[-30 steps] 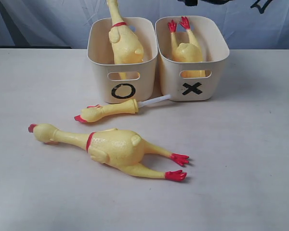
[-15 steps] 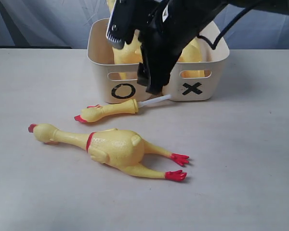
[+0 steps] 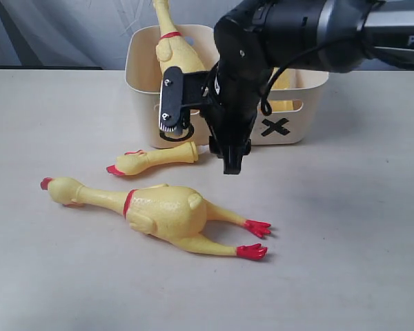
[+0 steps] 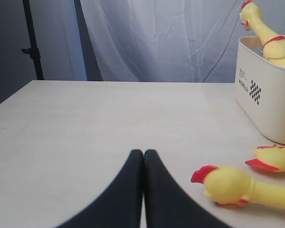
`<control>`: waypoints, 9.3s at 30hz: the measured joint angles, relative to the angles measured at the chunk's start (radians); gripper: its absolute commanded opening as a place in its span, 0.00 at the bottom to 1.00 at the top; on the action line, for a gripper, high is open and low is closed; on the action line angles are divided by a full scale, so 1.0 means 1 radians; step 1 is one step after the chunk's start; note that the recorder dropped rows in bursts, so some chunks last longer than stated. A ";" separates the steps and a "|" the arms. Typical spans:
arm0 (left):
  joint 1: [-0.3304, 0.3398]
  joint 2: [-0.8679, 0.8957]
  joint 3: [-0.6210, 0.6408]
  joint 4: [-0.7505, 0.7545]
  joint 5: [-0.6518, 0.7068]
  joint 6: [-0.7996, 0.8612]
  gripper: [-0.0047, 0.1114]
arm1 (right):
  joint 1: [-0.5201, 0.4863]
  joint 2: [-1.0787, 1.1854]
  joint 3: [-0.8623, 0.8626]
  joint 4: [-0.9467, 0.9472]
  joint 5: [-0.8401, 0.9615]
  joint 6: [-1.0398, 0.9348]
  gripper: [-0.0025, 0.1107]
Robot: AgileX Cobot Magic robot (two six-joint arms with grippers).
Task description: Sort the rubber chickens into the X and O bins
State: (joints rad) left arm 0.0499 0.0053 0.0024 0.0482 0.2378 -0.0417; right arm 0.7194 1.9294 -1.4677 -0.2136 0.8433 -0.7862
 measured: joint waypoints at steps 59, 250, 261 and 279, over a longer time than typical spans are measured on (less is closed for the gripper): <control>0.000 0.000 0.000 0.000 0.000 0.000 0.04 | -0.010 0.263 0.000 -0.487 -0.259 0.378 0.46; 0.000 0.000 0.000 -0.537 -0.366 -0.033 0.04 | -0.225 -1.521 0.935 0.214 -0.154 1.013 0.01; 0.000 0.005 -0.188 -0.367 -0.286 -0.213 0.13 | -0.225 -1.623 0.935 0.224 -0.140 0.982 0.01; -0.128 0.777 -0.719 -0.641 0.400 0.896 0.31 | -0.225 -1.625 0.941 0.224 -0.144 0.977 0.01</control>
State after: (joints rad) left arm -0.0779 0.7820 -0.7163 -0.5926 0.6378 0.8542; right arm 0.4941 0.3046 -0.5270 0.0102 0.6994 0.1912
